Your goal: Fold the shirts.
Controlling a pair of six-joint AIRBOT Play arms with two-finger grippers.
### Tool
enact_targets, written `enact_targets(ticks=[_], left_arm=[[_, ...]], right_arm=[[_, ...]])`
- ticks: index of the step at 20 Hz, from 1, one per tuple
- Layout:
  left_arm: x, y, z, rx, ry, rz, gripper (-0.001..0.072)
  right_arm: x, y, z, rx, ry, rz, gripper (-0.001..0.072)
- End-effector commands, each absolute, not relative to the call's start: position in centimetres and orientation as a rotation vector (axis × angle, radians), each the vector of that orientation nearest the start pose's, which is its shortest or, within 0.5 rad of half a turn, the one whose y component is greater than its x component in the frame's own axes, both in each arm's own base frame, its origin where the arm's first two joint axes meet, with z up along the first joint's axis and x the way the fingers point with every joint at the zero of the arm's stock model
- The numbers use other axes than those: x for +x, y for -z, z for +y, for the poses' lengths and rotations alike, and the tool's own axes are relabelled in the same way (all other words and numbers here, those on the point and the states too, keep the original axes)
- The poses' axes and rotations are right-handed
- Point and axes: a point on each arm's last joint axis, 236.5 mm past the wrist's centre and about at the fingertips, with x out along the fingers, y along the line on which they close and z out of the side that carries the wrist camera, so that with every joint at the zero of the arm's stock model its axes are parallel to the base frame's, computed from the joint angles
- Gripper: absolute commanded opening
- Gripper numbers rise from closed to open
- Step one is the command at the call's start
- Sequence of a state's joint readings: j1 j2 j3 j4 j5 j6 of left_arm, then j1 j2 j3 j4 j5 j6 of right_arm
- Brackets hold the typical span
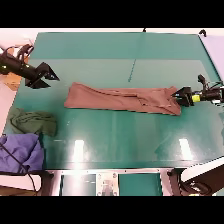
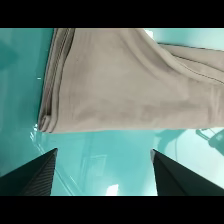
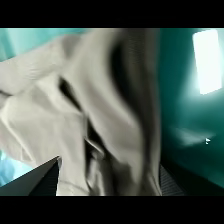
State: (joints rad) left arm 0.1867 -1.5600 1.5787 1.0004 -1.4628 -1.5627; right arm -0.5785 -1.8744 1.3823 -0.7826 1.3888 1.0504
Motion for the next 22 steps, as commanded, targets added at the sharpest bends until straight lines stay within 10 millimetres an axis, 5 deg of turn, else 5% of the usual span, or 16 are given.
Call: enact_targets(ticks=[1, 3, 4, 5, 6, 8, 11, 16, 19, 22], left_arm=[[43.6, -6.5, -7.1, -0.542, 0.314, 1.331, 0.0656], [44.4, -6.7, -10.1, -0.501, 0.355, 1.291, 0.0655], [44.8, -6.8, -11.5, -0.484, 0.375, 1.272, 0.0603], [45.1, -6.9, -12.9, -0.455, 0.401, 1.249, 0.0319], [45.5, -7.1, -14.5, -0.406, 0.444, 1.213, 0.008], [46.3, -7.6, -17.6, -0.375, 0.481, 1.149, 0.0051], [46.7, -6.0, -23.4, -0.341, 0.545, 1.115, 0.0024], [45.0, 2.7, -36.6, -0.339, 0.671, 1.156, 0.0024], [44.6, 5.4, -43.0, -0.389, 0.737, 1.141, 0.0024], [44.4, 6.6, -46.8, -0.405, 0.789, 1.14, 0.0024]], right_arm=[[42.5, 10.6, -4.5, 0.808, -0.448, 1.355, 0.0692], [42.8, 10.1, -3.0, 0.763, -0.488, 1.375, 0.067], [42.6, 9.8, -2.7, 0.737, -0.508, 1.393, 0.0598], [42.3, 9.4, -2.6, 0.72, -0.529, 1.411, 0.0299], [42.3, 8.9, -2.5, 0.717, -0.544, 1.412, 0.0194], [42.4, 8.1, -2.4, 0.708, -0.566, 1.413, 0.005], [43.3, 6.1, -2.7, 0.712, -0.56, 1.397, 0.002], [44.5, -4.5, -1.8, 0.615, -0.638, 1.278, 0.002], [43.2, -10.5, 1.0, 0.536, -0.703, 1.254, 0.0021], [41.6, -15.0, 4.8, 0.477, -0.779, 1.212, 0.0021]])
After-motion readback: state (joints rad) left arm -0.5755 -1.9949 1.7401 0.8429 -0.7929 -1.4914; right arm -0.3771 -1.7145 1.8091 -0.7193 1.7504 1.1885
